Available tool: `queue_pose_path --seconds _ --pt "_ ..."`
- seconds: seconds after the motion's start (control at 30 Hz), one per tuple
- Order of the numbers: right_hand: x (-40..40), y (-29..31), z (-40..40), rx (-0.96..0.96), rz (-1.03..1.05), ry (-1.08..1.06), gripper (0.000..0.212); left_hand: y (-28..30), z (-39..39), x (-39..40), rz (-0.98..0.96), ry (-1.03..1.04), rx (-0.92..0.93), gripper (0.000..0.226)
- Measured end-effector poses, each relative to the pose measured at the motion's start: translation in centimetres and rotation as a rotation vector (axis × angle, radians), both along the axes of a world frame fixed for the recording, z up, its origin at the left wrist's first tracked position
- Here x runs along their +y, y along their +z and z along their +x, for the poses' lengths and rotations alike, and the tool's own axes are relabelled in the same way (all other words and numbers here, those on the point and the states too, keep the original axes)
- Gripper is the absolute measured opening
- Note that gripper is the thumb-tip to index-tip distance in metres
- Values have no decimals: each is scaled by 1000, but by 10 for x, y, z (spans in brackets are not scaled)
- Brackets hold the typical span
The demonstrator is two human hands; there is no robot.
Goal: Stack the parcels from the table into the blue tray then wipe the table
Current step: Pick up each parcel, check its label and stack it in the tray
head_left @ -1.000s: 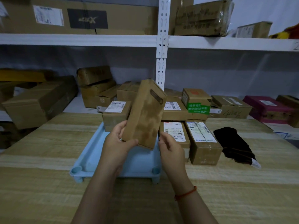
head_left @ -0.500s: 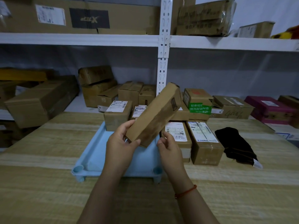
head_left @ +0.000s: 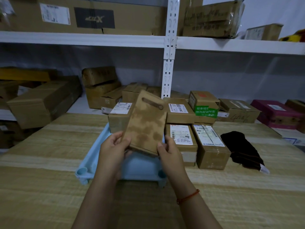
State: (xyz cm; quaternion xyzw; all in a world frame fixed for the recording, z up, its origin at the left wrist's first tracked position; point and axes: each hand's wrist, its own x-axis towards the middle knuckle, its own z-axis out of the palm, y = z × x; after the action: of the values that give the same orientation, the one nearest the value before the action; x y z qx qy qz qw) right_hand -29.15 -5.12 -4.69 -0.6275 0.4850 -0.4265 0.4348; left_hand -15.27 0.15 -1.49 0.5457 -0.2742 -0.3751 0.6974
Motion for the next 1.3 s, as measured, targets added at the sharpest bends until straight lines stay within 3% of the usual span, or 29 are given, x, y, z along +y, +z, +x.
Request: queue_pose_path --seconds 0.1,0.23,0.37,0.5,0.63,0.77,0.87,0.97,1.1,1.3 --pt "5 3 5 -17 9 35 46 1 8 4 68 54 27 10" --pt "12 5 19 -87 92 65 40 2 20 14 89 99 24 18" --pt "15 7 32 -346 305 111 31 3 28 20 91 116 -1 22" --pt "18 8 41 -352 300 130 23 -2 41 23 149 167 -29 21" --pt "21 -2 55 -252 292 140 27 -10 53 27 234 203 -56 21" --pt "21 -10 70 -110 253 156 46 -19 67 29 305 222 -110 18" --pt "20 -11 77 94 117 178 55 -28 75 29 358 264 -193 16" --pt "20 -8 77 281 -2 224 49 -30 78 27 389 295 -288 14" --pt "19 -10 78 468 -72 230 37 -30 79 25 431 293 -329 31" --pt "16 -14 82 729 -128 234 47 -34 78 20 431 287 -405 31"
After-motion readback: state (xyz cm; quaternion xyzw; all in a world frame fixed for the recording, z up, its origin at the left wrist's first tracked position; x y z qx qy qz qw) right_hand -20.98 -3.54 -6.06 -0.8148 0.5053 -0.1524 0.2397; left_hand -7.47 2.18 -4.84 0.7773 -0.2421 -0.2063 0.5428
